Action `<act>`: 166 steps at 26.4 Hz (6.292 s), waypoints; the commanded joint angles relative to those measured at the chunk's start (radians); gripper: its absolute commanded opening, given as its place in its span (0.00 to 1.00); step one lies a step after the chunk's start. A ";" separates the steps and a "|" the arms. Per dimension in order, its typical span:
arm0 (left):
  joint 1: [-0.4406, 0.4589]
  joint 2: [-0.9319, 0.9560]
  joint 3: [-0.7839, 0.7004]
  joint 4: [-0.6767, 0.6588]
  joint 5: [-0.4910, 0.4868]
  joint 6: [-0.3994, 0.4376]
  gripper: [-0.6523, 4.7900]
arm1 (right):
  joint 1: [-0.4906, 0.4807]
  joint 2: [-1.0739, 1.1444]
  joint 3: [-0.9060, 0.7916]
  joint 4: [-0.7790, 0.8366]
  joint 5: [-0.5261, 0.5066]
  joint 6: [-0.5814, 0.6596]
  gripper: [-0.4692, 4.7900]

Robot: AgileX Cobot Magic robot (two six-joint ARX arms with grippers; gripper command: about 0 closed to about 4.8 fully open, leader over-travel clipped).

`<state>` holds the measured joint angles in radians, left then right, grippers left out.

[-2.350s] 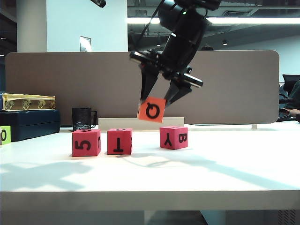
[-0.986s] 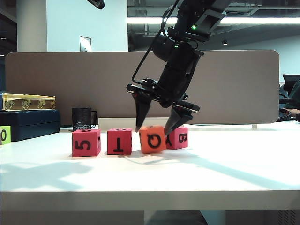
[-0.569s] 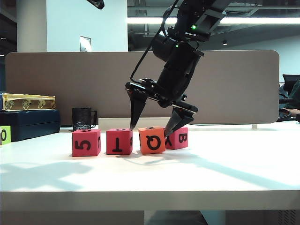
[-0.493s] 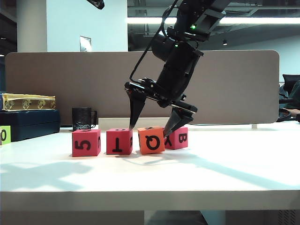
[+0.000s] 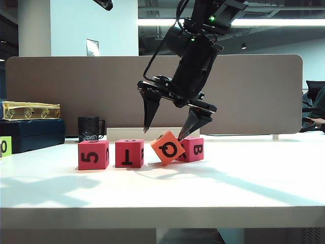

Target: Select the appropriate blocks from the scattered letter blocks on the table and arrange them in a row to spell out "2024".

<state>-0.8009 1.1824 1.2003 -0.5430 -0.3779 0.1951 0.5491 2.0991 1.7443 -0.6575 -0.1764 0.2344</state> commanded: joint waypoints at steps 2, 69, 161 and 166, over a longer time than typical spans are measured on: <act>-0.002 -0.004 0.006 -0.003 0.000 0.006 0.11 | 0.000 -0.004 0.005 0.001 0.017 0.000 0.91; -0.002 -0.003 0.006 -0.034 0.000 -0.005 0.11 | -0.073 -0.015 0.005 -0.019 0.245 -0.175 0.79; -0.002 -0.003 0.006 -0.024 0.023 -0.004 0.11 | -0.107 -0.015 0.005 -0.162 0.016 -0.126 0.54; -0.002 -0.003 0.006 -0.024 0.023 -0.004 0.11 | -0.105 -0.015 0.005 -0.179 0.017 -0.126 0.56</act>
<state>-0.8013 1.1824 1.2003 -0.5797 -0.3553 0.1909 0.4435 2.0892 1.7454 -0.8295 -0.1555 0.1070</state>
